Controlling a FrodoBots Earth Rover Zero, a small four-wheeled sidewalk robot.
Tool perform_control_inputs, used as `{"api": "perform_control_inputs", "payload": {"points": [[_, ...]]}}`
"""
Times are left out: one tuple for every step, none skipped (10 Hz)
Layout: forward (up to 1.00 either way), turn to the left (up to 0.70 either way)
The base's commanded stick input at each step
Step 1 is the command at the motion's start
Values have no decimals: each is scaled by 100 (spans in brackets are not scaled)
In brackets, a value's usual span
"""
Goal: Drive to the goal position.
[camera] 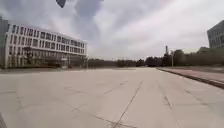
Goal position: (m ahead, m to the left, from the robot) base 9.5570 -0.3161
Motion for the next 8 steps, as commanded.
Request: {"api": "perform_control_inputs", "payload": {"points": [[50,0],[50,0],[50,0],[50,0],[50,0],[50,0],[50,0],[50,0]]}}
